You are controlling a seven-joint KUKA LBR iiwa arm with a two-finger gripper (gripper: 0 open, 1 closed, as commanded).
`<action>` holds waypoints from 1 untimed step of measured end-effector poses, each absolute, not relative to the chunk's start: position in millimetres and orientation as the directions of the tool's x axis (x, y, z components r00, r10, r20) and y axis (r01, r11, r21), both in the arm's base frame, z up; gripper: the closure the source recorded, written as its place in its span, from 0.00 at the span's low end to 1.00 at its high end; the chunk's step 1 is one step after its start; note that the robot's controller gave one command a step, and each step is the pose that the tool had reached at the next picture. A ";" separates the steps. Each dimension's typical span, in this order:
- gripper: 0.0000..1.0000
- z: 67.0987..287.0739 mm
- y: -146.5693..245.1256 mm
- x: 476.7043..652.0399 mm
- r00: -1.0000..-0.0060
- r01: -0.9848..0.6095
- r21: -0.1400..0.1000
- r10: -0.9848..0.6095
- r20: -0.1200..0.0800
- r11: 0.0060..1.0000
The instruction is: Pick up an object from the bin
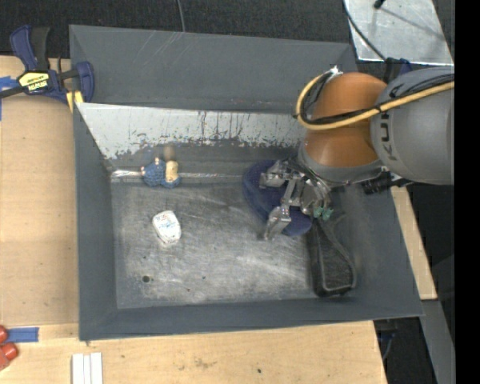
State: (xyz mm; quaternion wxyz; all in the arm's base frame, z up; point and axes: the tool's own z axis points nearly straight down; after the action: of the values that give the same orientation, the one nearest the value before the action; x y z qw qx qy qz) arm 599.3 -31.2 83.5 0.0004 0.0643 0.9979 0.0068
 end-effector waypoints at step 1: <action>1.00 89.4 -32.4 605.9 -0.990 0.136 0.017 0.136 -0.027 0.991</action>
Offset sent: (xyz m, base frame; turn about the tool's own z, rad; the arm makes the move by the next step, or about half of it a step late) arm 0.0000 0.0000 0.0000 0.0000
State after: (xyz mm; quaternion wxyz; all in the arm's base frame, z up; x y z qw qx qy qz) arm 605.9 -32.4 89.4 0.0140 0.0682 0.9975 0.0077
